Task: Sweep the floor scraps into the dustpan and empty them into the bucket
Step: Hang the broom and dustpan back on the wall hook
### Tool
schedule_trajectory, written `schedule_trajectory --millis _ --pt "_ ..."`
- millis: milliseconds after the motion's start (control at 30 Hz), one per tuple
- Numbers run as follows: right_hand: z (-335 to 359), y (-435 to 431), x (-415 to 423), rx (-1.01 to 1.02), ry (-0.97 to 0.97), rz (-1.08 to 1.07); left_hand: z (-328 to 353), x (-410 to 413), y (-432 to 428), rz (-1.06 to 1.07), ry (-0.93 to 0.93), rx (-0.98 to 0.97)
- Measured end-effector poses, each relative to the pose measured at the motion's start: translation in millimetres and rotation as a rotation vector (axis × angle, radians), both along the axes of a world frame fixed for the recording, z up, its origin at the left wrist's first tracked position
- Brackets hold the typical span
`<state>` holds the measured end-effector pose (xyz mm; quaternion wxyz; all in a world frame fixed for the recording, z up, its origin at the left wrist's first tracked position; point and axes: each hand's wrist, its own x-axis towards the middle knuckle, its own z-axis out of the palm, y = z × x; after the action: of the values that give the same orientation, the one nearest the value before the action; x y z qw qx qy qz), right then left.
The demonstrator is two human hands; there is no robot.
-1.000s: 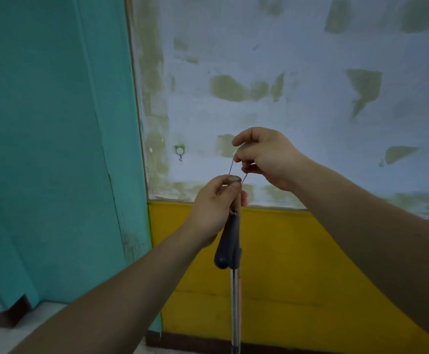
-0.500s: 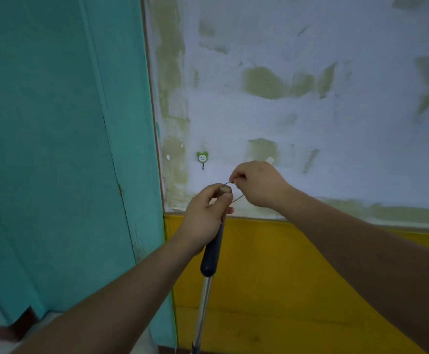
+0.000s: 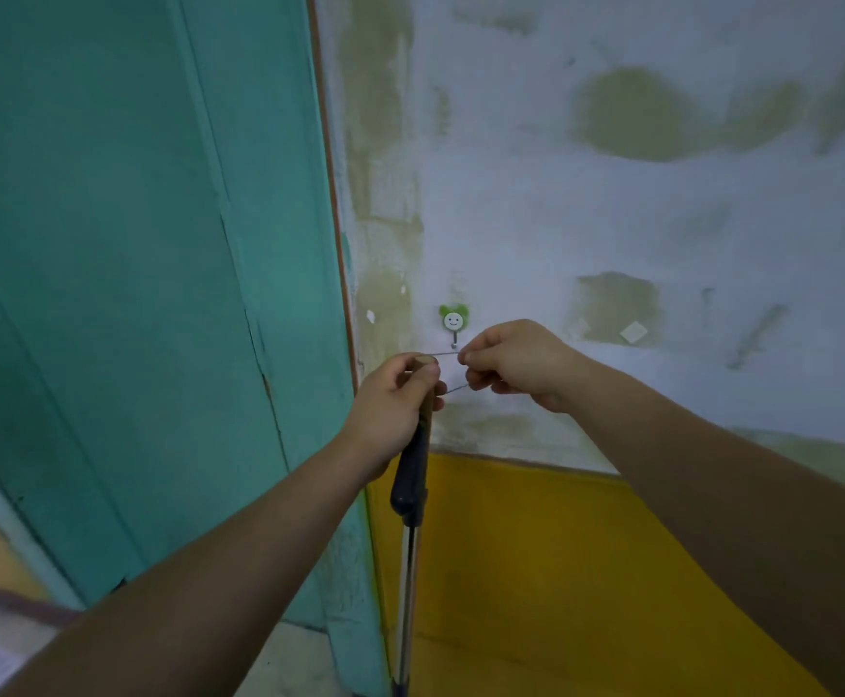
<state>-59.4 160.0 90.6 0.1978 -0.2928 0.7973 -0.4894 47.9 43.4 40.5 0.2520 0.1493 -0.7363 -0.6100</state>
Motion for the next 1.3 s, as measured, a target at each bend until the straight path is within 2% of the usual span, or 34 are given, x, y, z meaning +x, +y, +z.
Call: schedule_trajectory --millis 200,367,567,867,1300 --pt "-6.6 -15.5 -9.8 -0.128 0.114 -0.223 -9.7 -26.1 -9.6 -0.082 -0.013 0.011" --pt "-0.6 -25.5 -11.8 -0.021 0.317 -0.272 -17.5 -42.5 -16.2 -0.125 -0.007 0.103" --pt "-4.2 -38.5 -13.3 0.099 0.434 -0.316 -27.5 -57.4 -22.8 -0.114 -0.029 0.176" --pt "-14.4 -53.6 -19.9 0.218 0.494 -0.36 -38.1 -69.6 -34.3 -0.109 -0.079 0.199" --pt "-33.6 -46.7 -24.3 0.264 0.446 -0.328 -58.9 -71.9 -37.5 -0.228 -0.119 0.139"
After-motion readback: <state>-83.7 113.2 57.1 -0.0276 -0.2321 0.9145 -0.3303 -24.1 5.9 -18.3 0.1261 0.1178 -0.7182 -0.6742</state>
